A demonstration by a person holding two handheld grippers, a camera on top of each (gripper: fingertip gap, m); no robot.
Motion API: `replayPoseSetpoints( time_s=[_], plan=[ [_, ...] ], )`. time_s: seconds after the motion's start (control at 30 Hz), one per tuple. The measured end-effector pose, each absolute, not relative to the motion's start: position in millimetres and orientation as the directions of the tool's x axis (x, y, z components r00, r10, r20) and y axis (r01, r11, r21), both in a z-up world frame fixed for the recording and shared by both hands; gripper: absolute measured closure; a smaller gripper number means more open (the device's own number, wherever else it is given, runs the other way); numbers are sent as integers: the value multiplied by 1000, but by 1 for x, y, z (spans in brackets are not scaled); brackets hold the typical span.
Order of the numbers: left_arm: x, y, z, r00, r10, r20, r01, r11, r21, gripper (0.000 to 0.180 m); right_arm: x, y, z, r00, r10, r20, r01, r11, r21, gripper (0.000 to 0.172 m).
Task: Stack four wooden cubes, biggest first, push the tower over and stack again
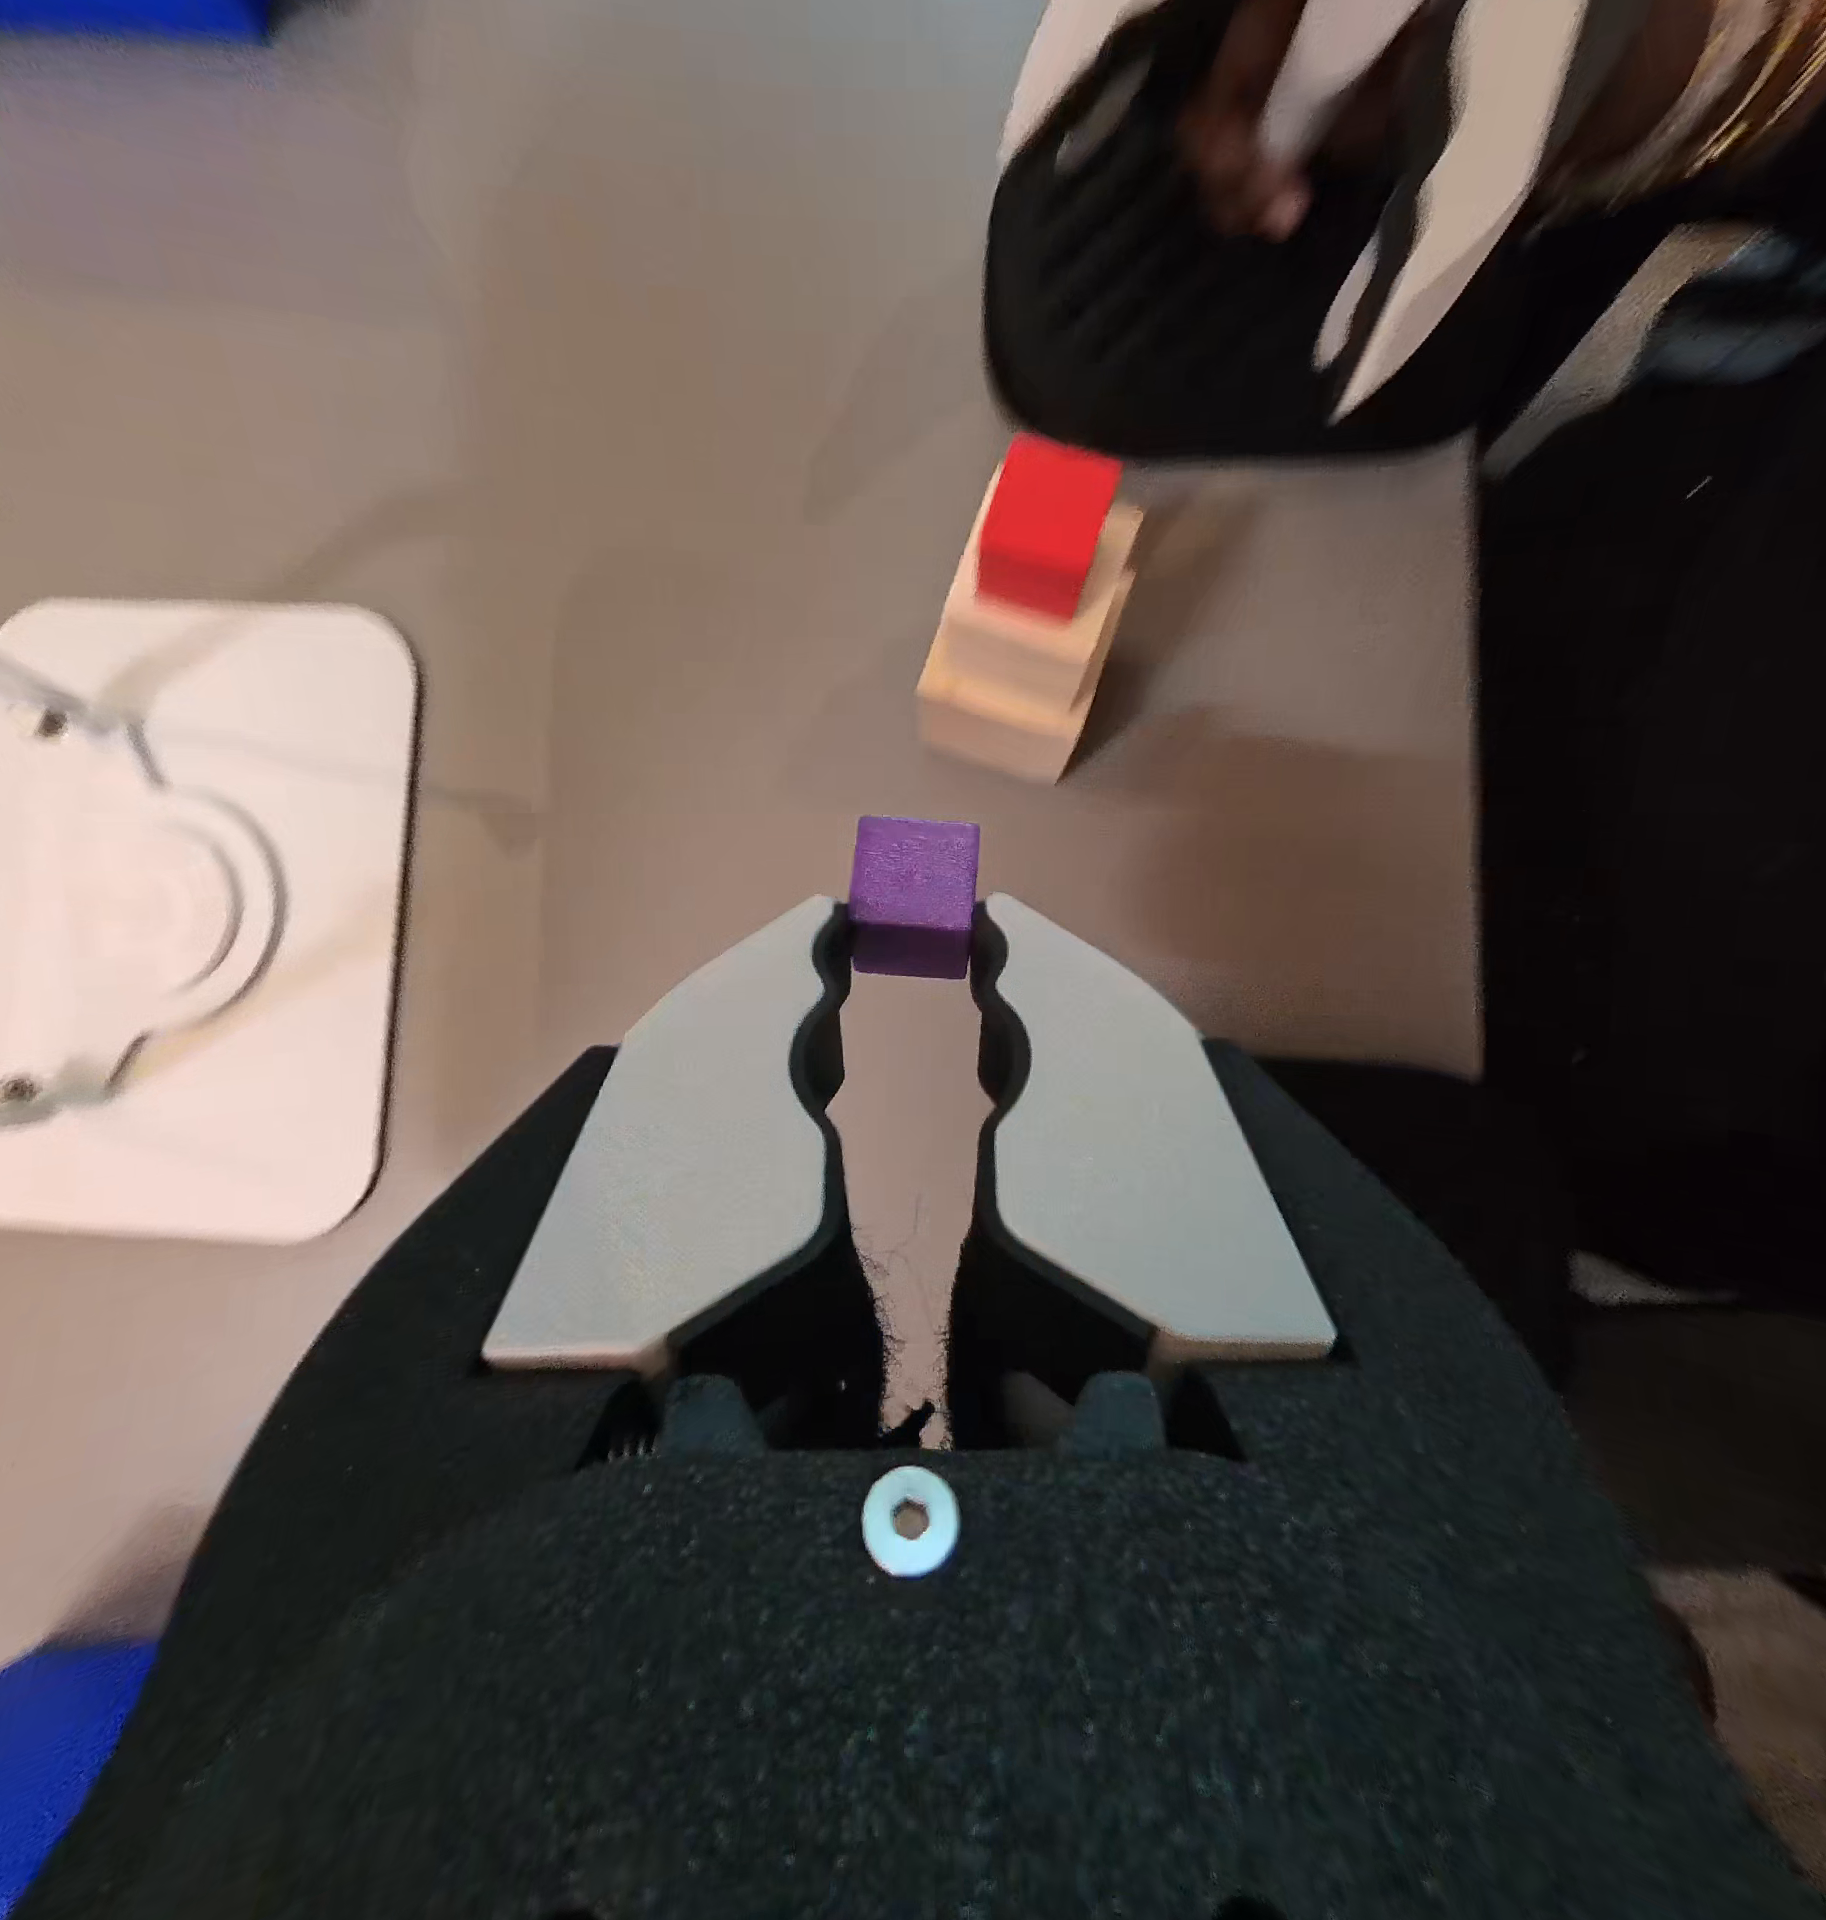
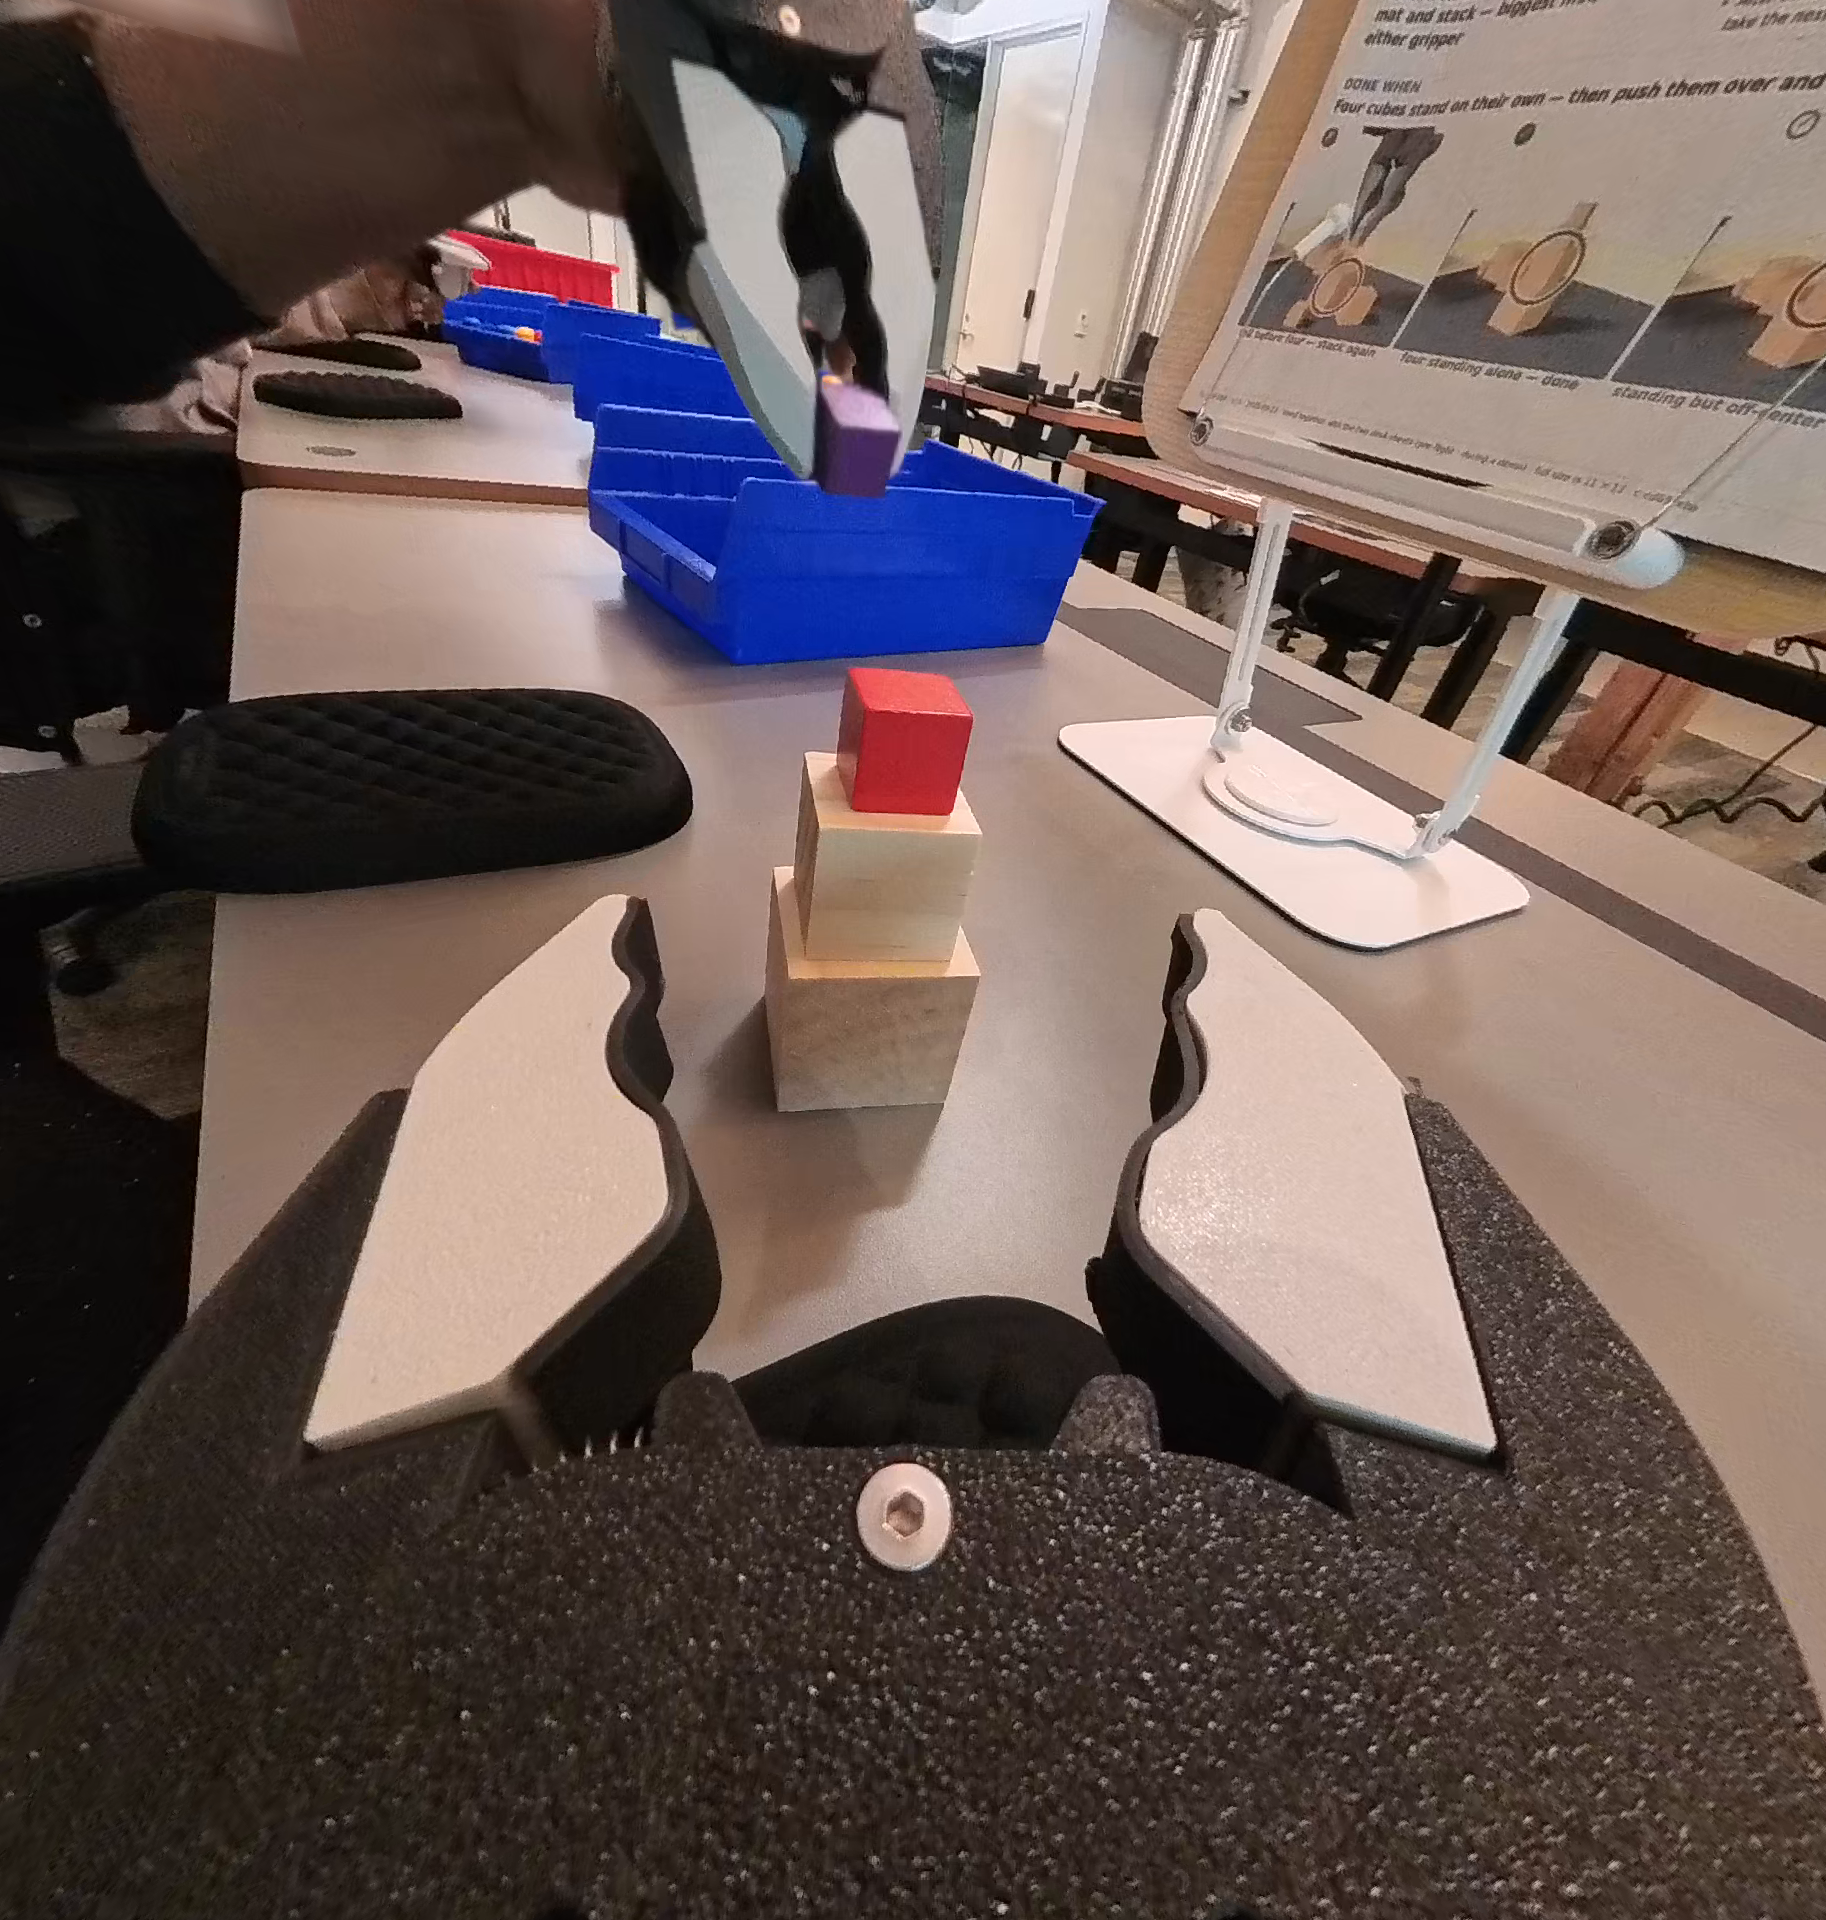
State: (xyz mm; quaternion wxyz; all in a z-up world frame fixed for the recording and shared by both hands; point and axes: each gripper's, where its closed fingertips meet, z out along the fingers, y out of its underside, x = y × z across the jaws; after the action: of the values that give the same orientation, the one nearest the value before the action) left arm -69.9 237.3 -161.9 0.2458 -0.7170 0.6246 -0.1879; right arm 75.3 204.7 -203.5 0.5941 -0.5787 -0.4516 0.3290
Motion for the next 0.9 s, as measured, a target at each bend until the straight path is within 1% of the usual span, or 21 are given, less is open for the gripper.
replayPoseSetpoints(
  time_s=[0.1, 0.23, 0.5, 0.9],
  plan=[
    [-45, 227, -155, 128, -991, 23, -723, -109, -683, 159, 75, 205, -204, 376, 914, 156, 132, 114, -985, 80],
    [-23, 219, -152, 92, -994, 60, -652, -106, -751, 159, 76, 205, -203, 376, 914, 153, 129, 111, -985, 80],
    [-2, 217, -165, 67, -996, 62, -652, -91, -753, 159, 76, 205, -203, 376, 914, 153, 129, 112, -985, 80],
    [18, 219, -178, 14, -1000, 0, -704, -10, -710, 159, 76, 204, -203, 376, 914, 150, 123, 111, -986, 81]
  ],
)
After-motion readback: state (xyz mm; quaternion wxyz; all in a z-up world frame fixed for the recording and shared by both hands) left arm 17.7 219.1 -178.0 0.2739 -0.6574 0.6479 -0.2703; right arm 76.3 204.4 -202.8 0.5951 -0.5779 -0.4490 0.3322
